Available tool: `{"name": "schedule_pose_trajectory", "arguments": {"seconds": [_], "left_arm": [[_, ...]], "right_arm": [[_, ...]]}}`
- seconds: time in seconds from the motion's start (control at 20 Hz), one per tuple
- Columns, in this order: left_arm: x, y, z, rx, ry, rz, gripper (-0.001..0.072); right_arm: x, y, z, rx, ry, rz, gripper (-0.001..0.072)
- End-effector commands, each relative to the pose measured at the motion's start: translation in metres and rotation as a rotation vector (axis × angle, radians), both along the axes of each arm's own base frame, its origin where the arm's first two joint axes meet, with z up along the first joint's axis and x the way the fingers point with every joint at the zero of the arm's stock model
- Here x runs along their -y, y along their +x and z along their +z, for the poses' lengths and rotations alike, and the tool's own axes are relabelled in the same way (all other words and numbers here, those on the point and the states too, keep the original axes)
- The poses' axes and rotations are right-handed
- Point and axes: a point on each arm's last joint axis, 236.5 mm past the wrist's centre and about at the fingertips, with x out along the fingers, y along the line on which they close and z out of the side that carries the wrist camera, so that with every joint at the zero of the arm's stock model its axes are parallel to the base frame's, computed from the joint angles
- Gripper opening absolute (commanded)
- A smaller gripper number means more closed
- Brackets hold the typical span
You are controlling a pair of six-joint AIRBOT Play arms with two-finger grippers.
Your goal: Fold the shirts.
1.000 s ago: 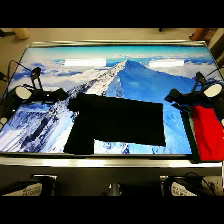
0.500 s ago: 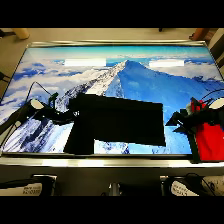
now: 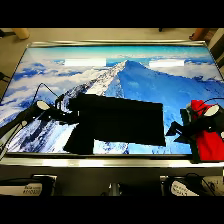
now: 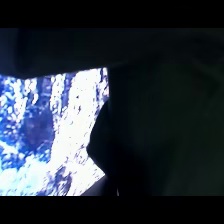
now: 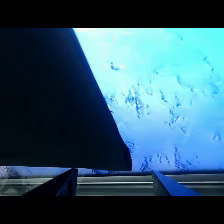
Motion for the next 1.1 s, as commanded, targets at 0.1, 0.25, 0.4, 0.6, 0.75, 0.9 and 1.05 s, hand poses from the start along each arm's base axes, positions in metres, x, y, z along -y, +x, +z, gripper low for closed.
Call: {"name": "schedule_pose_trajectory", "arguments": {"seconds": [0.1,0.25,0.4,0.6,0.75,0.9,1.05], "left_arm": [[-0.004,-0.002,0.031,0.052,0.002,-0.044,0.0029],[-0.002,-0.001,0.050,0.092,-0.003,-0.048,0.0029],[-0.004,0.006,0.088,0.203,0.001,-0.052,0.0027],[-0.035,0.034,0.263,0.701,0.184,-0.090,0.0026],[-0.080,-0.001,0.491,1.229,0.323,0.110,0.0026],[-0.110,-0.118,0.672,1.711,0.358,0.331,0.0026],[-0.110,-0.189,0.728,1.886,0.267,0.417,0.0026]], "right_arm": [[-0.032,-0.010,-0.036,0.030,0.094,-0.097,0.0504],[-0.042,0.004,-0.039,0.096,0.137,-0.154,0.0360],[-0.043,0.038,-0.019,0.207,0.171,-0.168,0.0016],[-0.018,0.124,0.139,0.636,0.077,-0.006,0.0015],[-0.008,0.137,0.380,1.215,-0.151,0.030,0.0015],[-0.028,0.035,0.584,1.774,-0.423,0.013,0.0015],[-0.051,-0.050,0.639,1.970,-0.528,0.000,0.0015]]}}
